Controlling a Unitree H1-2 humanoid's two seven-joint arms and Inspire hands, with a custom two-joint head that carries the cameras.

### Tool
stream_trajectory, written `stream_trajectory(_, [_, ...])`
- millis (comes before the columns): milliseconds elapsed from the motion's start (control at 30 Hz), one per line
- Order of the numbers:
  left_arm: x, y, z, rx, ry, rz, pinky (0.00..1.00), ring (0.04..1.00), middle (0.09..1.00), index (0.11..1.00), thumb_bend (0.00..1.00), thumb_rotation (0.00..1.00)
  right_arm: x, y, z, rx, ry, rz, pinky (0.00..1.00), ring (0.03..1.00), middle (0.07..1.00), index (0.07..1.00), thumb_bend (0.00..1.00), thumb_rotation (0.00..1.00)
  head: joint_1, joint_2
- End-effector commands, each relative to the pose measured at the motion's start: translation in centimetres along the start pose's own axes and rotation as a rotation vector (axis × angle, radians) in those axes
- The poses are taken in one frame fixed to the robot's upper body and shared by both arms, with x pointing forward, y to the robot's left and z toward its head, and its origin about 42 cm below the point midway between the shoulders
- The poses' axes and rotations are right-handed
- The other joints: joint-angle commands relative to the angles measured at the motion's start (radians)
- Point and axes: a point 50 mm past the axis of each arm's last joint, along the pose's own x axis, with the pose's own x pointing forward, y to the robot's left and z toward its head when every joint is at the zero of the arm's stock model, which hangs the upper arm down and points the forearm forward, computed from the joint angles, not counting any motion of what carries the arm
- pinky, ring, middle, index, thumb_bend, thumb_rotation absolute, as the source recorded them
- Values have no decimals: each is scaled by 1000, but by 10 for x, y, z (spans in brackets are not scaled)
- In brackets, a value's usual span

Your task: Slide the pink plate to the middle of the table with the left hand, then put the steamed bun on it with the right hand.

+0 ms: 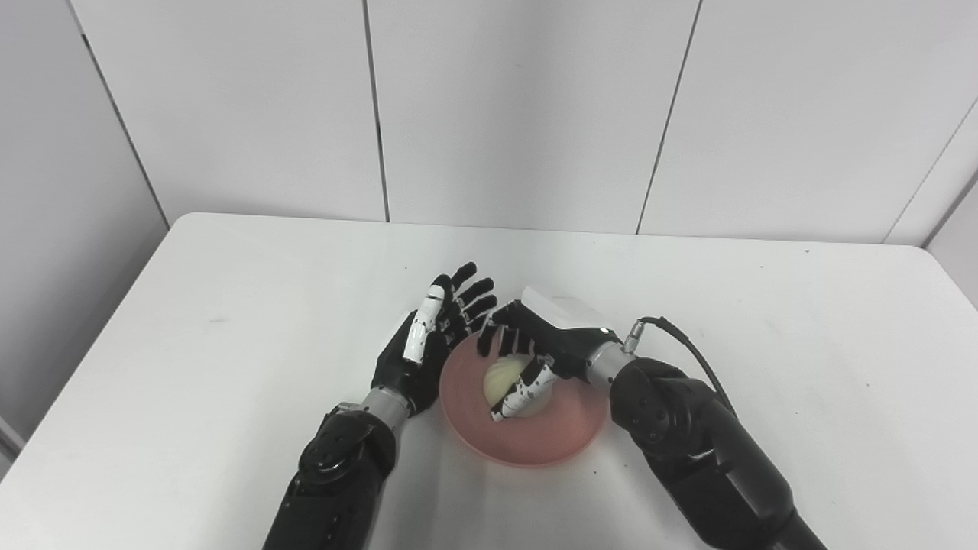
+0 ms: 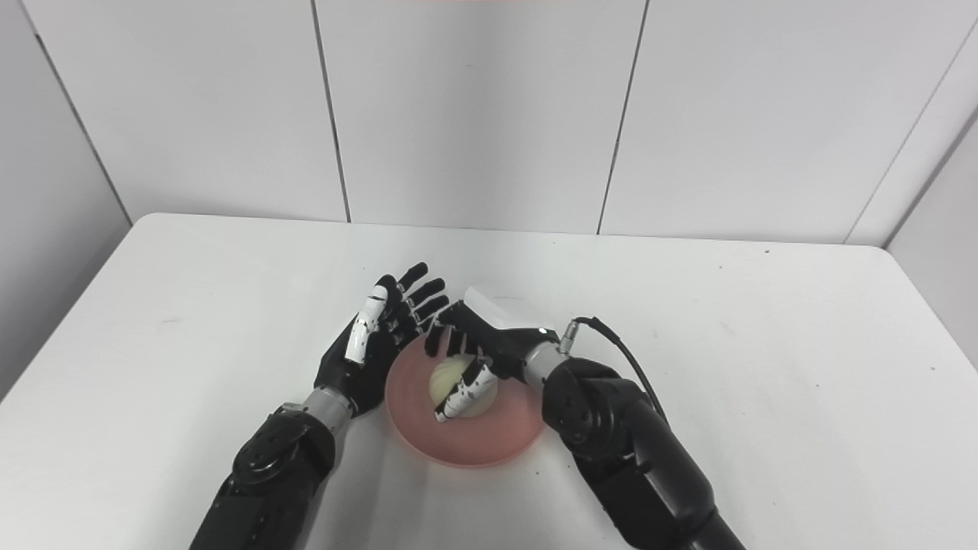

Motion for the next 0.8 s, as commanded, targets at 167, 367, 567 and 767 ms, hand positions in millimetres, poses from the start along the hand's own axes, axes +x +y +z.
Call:
stream_trajectory(167, [-21,10,-47,-33,236,80,900,897,898,922,439,1000,4,-21,14,-77,-64,-71,291,383,409,530,517,0,-2,0])
stream_trajectory(367, [-21,9,-47,-30,237,90,881,887,892,913,442,1000,-4,-26,24,-188,-52,-26,494,608,629,670,602,102,-2,0])
stream_trajectory(567, [-21,9,-47,-29,229,72,901,903,907,900,447,1000,-15,-39,35,-203,-36,11,612,811,885,867,757,383,-4,-1])
stream_trajectory(767, [-22,10,-46,-22,229,55,923,924,941,923,430,1000,-22,-49,43,-211,-7,57,719,906,986,969,887,649,-4,-1])
